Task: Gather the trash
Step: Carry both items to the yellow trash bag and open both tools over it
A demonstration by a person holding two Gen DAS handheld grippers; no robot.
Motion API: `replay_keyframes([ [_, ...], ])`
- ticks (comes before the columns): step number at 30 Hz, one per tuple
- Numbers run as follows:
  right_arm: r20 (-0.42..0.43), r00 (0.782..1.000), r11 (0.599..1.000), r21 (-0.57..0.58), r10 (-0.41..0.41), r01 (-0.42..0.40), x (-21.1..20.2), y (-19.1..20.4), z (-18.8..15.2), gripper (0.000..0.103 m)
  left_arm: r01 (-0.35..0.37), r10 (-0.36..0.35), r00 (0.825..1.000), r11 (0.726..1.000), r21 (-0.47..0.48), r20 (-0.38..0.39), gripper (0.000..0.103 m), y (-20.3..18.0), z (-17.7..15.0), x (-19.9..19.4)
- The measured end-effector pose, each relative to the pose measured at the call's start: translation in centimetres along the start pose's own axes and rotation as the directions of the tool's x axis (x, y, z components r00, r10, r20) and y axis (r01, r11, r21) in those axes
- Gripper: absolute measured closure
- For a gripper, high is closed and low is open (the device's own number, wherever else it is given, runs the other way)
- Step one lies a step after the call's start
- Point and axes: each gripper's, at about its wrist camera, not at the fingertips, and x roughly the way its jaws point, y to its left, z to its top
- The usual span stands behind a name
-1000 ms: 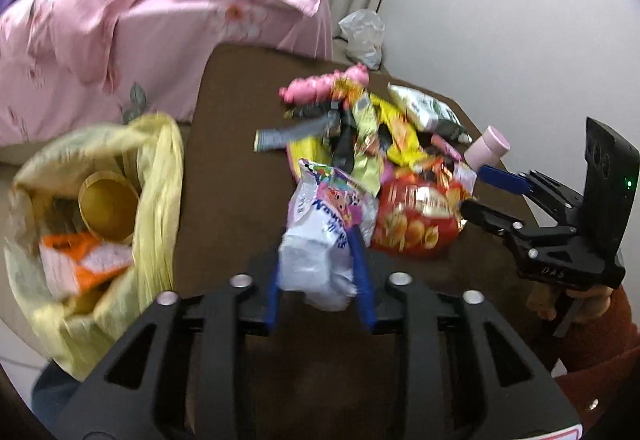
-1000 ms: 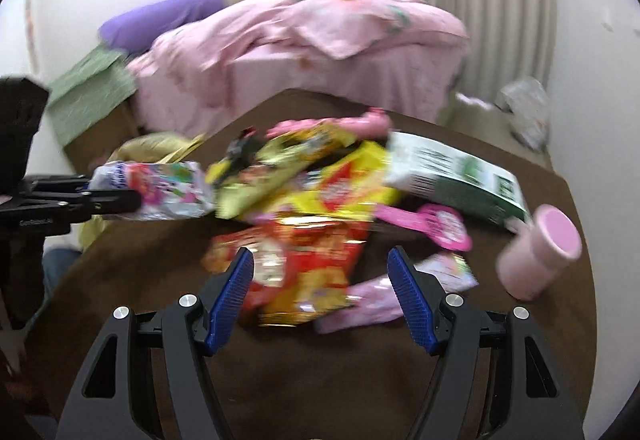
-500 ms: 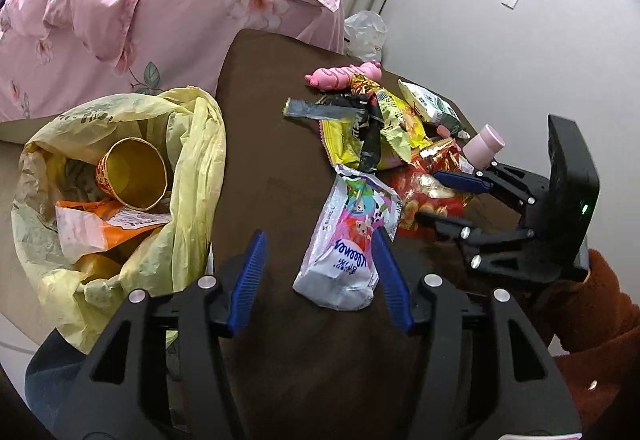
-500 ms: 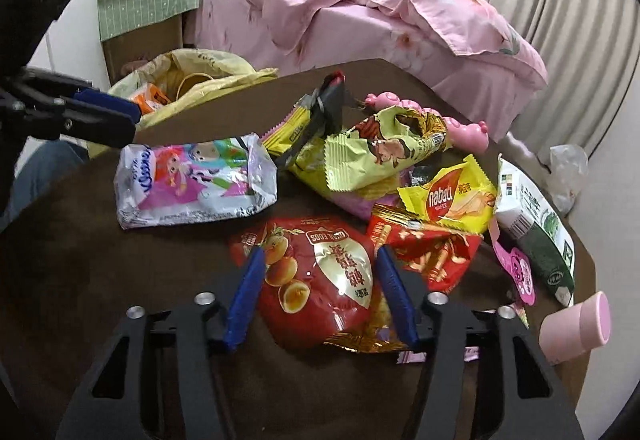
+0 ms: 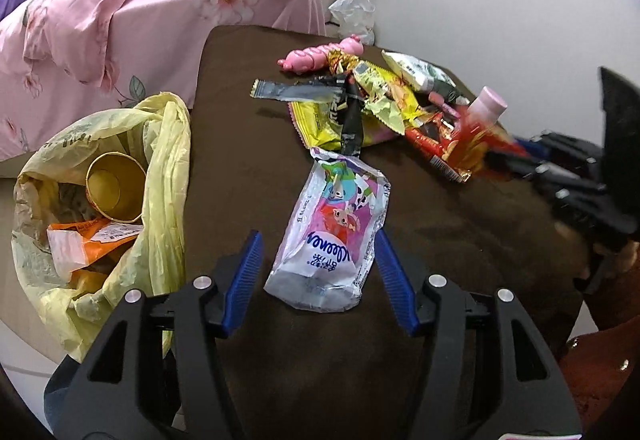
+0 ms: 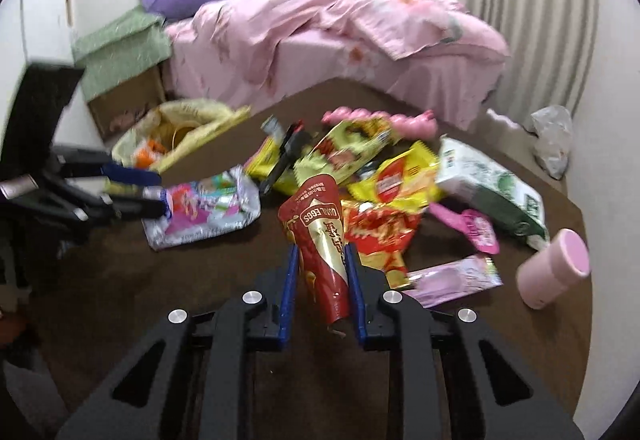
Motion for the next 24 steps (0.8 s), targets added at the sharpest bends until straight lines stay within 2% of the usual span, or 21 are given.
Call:
replay_keyframes([
  [2,0.016,1.0,1.0,0.02,-0.004,0.003,-0.5,-0.4,0.0,0.08,-0.02,0.02,1.0,1.0,0.003,-0.017,0.053,-0.1,0.0,0.5],
  [5,0.02,1.0,0.999,0.041,-0.011,0.011,-0.7,-1.0,0.1,0.08,-0.043,0.044,0.997,0.999,0.018,-0.058,0.067,-0.5,-0.3,1.2],
  [7,0.017,1.0,0.999,0.052,-0.011,0.011,-0.6,-1.3,0.0,0.08,-0.06,0.062,0.997,0.997,0.04,-0.056,0.075,-0.8,-0.5,1.2],
  [9,0.019,1.0,0.998,0.057,-0.01,0.009,-0.6,-1.4,0.0,0.08,-0.031,0.033,0.998,0.999,0.042,-0.058,0.084,-1.1,-0.5,1.0],
  [12,0.025,1.0,0.999,0.052,-0.008,0.007,-0.7,-1.2,0.2,0.08,-0.021,0.022,0.999,0.999,0.036,-0.032,0.086,-1.1,-0.3,0.1],
  [18,0.053,0.998,0.999,0.037,-0.022,0.02,-1.5,-0.5,1.4,0.08,0.007,-0.007,0.997,1.0,0.0,0.082,0.086,-0.5,0.9,-3.6],
  [21,0.075,0.997,0.999,0.031,-0.023,0.02,-1.9,0.0,2.5,0.08,-0.018,0.021,0.989,1.0,-0.022,0.147,0.086,0.3,1.5,-5.6],
  [24,0.096,0.995,1.0,0.006,-0.011,0.011,-2.0,0.9,4.4,0.08,-0.051,0.066,0.98,0.995,-0.083,0.19,0.086,2.5,2.2,-7.4],
])
